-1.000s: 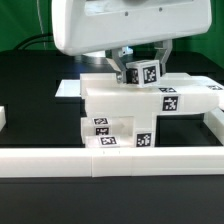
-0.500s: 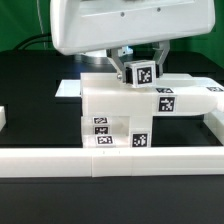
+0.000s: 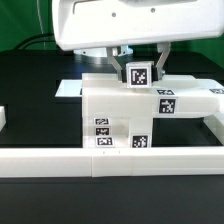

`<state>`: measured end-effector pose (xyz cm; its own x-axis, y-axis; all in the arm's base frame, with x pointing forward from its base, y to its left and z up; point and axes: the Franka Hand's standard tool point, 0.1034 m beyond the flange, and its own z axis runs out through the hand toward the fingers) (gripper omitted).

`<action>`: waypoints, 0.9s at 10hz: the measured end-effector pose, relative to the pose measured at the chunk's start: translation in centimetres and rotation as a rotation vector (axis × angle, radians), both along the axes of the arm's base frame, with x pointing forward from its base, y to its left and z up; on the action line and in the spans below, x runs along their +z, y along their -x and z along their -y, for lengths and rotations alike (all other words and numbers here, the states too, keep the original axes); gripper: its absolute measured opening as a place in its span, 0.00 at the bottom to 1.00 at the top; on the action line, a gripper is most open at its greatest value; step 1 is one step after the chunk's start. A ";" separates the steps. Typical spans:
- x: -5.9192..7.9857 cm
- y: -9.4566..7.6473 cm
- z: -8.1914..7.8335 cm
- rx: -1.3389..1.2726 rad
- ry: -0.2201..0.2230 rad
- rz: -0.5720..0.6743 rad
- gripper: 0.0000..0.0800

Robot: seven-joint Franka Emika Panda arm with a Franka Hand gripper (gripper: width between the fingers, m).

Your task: Assemble chair

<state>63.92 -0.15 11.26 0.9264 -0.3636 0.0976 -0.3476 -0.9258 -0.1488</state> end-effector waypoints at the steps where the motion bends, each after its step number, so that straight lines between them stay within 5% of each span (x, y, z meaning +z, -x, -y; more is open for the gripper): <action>1: 0.0 0.0 0.0 -0.028 -0.005 -0.003 0.33; 6: -0.1 0.0 0.2 -0.557 -0.124 -0.062 0.33; 8: -0.1 0.0 -0.2 -0.625 -0.135 -0.071 0.33; 9: -0.1 0.0 -0.2 -0.614 -0.134 -0.070 0.54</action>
Offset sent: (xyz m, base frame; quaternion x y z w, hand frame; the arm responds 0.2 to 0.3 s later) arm -0.0124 -0.0133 -0.0094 -0.0143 -0.0269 0.3245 0.9454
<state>63.92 0.04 11.19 0.5478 -0.8357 -0.0387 -0.8226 -0.5296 -0.2070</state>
